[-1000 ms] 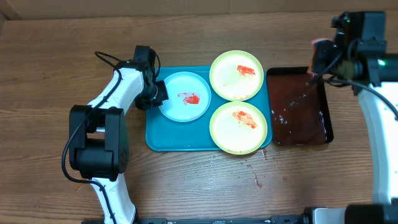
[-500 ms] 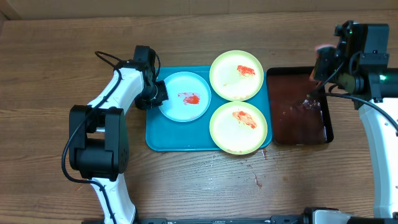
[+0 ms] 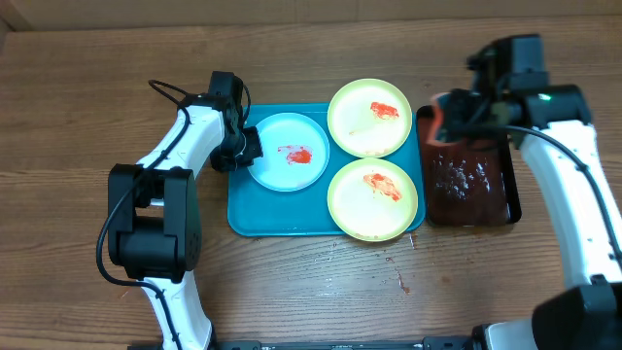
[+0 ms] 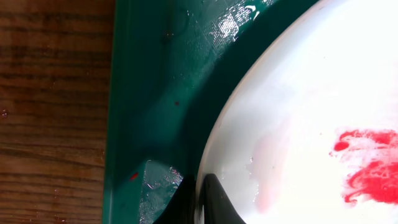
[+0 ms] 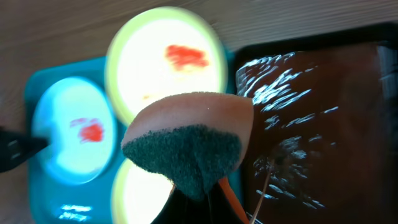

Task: Clean dirty plates on tray and stack at the side
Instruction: 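Lift the sponge and carry it over the white plate, then scrub the white plate with the sponge while left gripper holds it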

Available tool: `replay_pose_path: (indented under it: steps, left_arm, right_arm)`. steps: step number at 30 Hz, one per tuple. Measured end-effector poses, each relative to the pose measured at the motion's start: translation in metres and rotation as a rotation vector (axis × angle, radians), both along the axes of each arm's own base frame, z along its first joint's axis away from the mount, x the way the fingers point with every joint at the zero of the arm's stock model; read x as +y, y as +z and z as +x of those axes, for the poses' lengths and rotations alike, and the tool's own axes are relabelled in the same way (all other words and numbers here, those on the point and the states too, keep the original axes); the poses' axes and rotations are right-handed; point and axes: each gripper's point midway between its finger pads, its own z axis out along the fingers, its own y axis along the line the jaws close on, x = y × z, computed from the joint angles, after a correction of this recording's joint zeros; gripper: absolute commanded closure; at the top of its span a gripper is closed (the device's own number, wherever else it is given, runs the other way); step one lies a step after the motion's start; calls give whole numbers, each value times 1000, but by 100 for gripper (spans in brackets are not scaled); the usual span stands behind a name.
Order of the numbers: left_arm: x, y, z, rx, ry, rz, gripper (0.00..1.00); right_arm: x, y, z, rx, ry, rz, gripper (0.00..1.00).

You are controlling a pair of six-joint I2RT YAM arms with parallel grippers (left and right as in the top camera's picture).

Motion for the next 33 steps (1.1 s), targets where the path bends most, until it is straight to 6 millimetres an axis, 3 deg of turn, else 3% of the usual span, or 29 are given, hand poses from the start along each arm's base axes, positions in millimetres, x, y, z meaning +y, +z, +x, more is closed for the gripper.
replay_pose_path:
  steps: [8,12,14,23,27,33]
  left_arm:
    - [0,0,0,0,0,0,96]
    - [0,0,0,0,0,0,96]
    - [0,0,0,0,0,0,96]
    - [0,0,0,0,0,0,96]
    - [0,0,0,0,0,0,96]
    - [0,0,0,1,0,0,96]
  right_arm:
    - [123,15,16,8,202,149,96]
    - [182,-4,20,30,253,192,96]
    - [201,-21,22,54,252,194,96]
    - [238,-128,14,197,204,61,96]
    - [242,-153,11,216,199,12,96]
    - [230,-168,20,186,185,-67,96]
